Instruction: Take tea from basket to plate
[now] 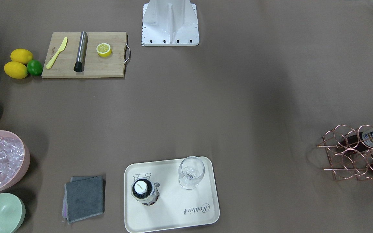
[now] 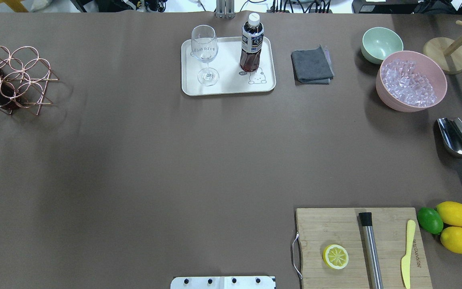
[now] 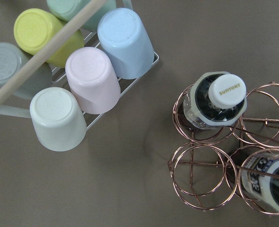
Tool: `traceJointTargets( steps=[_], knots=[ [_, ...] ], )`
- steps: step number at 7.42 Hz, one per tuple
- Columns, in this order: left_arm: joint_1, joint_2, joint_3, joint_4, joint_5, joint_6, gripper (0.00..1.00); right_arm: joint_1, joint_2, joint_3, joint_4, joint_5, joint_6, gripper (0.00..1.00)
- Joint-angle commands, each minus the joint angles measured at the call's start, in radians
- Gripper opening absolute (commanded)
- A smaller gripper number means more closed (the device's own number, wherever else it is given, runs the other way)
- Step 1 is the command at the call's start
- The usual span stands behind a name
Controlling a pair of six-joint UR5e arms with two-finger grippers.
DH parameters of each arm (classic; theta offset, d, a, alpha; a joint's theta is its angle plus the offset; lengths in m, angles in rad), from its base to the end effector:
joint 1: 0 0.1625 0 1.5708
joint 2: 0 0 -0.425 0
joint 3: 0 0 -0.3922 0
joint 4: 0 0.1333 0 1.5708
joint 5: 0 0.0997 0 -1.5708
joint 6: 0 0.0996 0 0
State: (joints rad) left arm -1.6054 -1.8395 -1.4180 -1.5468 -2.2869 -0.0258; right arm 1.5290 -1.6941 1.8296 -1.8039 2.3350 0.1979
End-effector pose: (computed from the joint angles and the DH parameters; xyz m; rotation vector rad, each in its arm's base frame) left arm -0.0889 -0.6059 0.5926 0.0911 0.7152 -0.0249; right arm 0.0464 -0.4309 0.6126 -0.1837 -0.7481 0.1856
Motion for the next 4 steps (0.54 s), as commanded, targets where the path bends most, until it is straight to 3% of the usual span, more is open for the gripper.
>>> traceJointTargets(
  steps=[1, 4],
  knots=[
    [0.002, 0.023, 0.001, -0.018, -0.061, 0.000, 0.96, 0.005, -0.006, 0.008, -0.014, 0.000, 0.000, 1.00],
    [-0.005, 0.074, -0.004, -0.077, -0.104, -0.022, 0.97, 0.017, -0.006, 0.022, -0.046, -0.013, 0.000, 1.00]
  ],
)
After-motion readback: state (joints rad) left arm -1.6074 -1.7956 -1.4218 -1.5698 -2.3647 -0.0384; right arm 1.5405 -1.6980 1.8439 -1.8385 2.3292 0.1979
